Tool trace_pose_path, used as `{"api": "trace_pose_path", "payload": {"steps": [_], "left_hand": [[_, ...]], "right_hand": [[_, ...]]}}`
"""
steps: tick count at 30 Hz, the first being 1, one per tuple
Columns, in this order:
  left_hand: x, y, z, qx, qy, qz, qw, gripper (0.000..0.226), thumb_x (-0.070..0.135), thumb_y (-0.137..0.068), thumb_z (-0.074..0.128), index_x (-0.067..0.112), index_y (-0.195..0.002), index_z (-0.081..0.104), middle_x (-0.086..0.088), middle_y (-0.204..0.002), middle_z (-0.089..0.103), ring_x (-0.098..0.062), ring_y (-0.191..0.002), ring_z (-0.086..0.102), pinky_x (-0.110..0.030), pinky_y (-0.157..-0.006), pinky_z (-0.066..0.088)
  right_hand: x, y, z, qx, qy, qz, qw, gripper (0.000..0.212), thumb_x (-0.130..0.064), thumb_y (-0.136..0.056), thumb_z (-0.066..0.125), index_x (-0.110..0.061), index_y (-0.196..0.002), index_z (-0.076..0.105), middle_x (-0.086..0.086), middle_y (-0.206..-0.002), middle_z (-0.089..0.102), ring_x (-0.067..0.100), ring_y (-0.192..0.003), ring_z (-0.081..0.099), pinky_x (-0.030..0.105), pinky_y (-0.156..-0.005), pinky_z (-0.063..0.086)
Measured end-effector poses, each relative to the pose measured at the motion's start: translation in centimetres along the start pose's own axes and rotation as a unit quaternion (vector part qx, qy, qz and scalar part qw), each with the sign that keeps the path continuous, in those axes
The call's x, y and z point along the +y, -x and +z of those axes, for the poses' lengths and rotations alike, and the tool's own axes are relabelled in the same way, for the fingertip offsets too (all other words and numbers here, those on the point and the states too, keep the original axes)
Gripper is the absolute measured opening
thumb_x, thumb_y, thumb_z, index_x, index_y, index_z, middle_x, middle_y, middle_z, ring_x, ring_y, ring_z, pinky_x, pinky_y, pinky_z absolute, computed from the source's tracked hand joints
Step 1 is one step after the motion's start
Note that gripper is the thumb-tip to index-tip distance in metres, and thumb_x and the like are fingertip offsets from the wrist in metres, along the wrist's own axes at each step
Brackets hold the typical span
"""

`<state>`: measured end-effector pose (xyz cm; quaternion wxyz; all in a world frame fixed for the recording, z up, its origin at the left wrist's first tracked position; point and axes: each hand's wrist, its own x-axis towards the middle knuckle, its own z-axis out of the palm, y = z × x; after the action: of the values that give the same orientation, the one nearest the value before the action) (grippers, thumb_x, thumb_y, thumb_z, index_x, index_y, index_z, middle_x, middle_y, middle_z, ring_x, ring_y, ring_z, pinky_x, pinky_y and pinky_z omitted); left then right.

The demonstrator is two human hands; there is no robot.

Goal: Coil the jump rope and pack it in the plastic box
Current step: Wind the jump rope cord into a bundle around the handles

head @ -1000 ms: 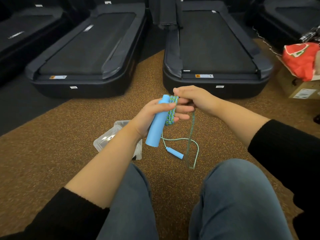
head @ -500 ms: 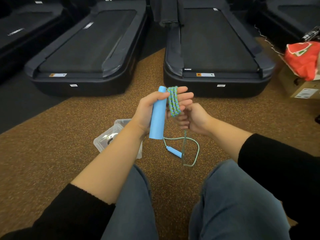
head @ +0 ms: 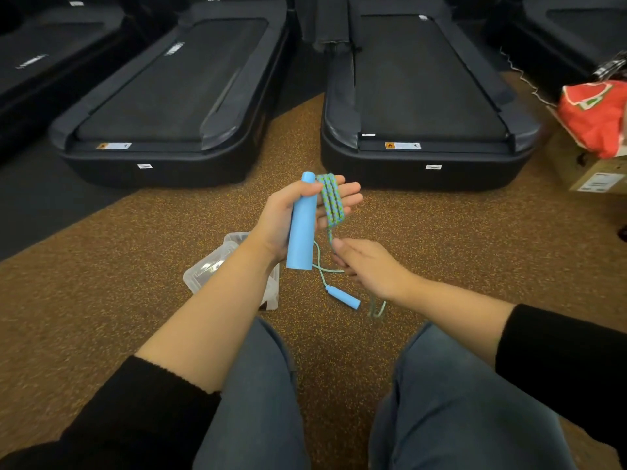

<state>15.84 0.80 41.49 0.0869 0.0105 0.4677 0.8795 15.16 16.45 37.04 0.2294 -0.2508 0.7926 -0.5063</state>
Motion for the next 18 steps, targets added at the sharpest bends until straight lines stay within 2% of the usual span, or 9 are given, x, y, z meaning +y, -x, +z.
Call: {"api": "trace_pose_path", "payload": {"steps": [2, 5, 9, 11, 13, 16, 18], "left_hand": [[-0.1, 0.0, -0.2, 0.017, -0.013, 0.004, 1.0, 0.057, 0.02, -0.081, 0.045, -0.008, -0.132, 0.043, -0.025, -0.128, 0.057, -0.035, -0.115, 0.059, -0.037, -0.097, 0.048], [-0.3, 0.0, 0.2, 0.042, -0.043, 0.013, 0.998, 0.054, 0.023, -0.081, 0.048, -0.004, -0.128, 0.048, -0.02, -0.121, 0.063, -0.028, -0.105, 0.065, -0.033, -0.092, 0.051], [-0.7, 0.1, 0.3, 0.051, -0.071, 0.023, 0.996, 0.051, 0.019, -0.079, 0.05, -0.002, -0.125, 0.05, -0.018, -0.116, 0.064, -0.024, -0.097, 0.067, -0.031, -0.087, 0.054], [-0.9, 0.3, 0.1, 0.048, -0.067, 0.016, 0.996, 0.053, 0.015, -0.078, 0.05, -0.005, -0.127, 0.048, -0.02, -0.116, 0.063, -0.025, -0.097, 0.067, -0.032, -0.088, 0.054], [-1.0, 0.6, -0.1, 0.041, -0.073, 0.002, 0.996, 0.052, 0.015, -0.078, 0.049, -0.005, -0.126, 0.049, -0.017, -0.113, 0.066, -0.023, -0.095, 0.068, -0.03, -0.079, 0.056], [-1.0, 0.7, 0.2, 0.031, -0.113, -0.009, 0.993, 0.038, 0.02, -0.079, 0.049, 0.004, -0.111, 0.062, -0.007, -0.096, 0.071, -0.015, -0.08, 0.069, -0.022, -0.066, 0.055], [-1.0, 0.9, 0.8, 0.029, -0.134, -0.004, 0.991, 0.02, 0.018, -0.085, 0.05, 0.008, -0.095, 0.065, -0.001, -0.075, 0.07, -0.009, -0.062, 0.065, -0.018, -0.057, 0.052]], "right_hand": [[-0.7, 0.5, -0.2, 0.033, 0.083, -0.041, 0.995, 0.04, -0.031, -0.1, 0.038, -0.01, -0.067, 0.047, -0.005, -0.059, 0.044, 0.004, -0.053, 0.036, 0.023, -0.054, 0.03], [-2.3, 0.9, -0.7, 0.035, 0.145, -0.084, 0.985, 0.039, -0.03, -0.099, 0.04, -0.016, -0.063, 0.042, -0.007, -0.057, 0.042, 0.004, -0.05, 0.037, 0.021, -0.052, 0.03], [-3.9, 1.3, -1.7, 0.009, 0.271, -0.125, 0.954, 0.034, -0.032, -0.098, 0.039, -0.017, -0.068, 0.042, -0.007, -0.058, 0.044, 0.013, -0.054, 0.042, 0.038, -0.057, 0.036], [-4.7, 1.4, -2.4, -0.007, 0.331, -0.146, 0.932, 0.031, -0.033, -0.098, 0.036, -0.018, -0.073, 0.043, -0.008, -0.062, 0.045, 0.017, -0.06, 0.045, 0.035, -0.057, 0.034], [-5.6, 1.5, -3.2, -0.018, 0.384, -0.163, 0.909, 0.026, -0.032, -0.099, 0.035, -0.019, -0.078, 0.043, -0.01, -0.065, 0.04, 0.018, -0.065, 0.044, 0.032, -0.061, 0.03], [-6.6, 1.1, -4.5, -0.019, 0.443, -0.182, 0.878, 0.022, -0.031, -0.098, 0.034, -0.023, -0.079, 0.04, -0.01, -0.067, 0.039, 0.018, -0.069, 0.043, 0.033, -0.062, 0.031], [-7.1, 0.7, -5.3, -0.016, 0.464, -0.195, 0.864, 0.022, -0.032, -0.098, 0.035, -0.027, -0.077, 0.039, -0.01, -0.068, 0.044, 0.016, -0.068, 0.045, 0.033, -0.063, 0.034]]}}
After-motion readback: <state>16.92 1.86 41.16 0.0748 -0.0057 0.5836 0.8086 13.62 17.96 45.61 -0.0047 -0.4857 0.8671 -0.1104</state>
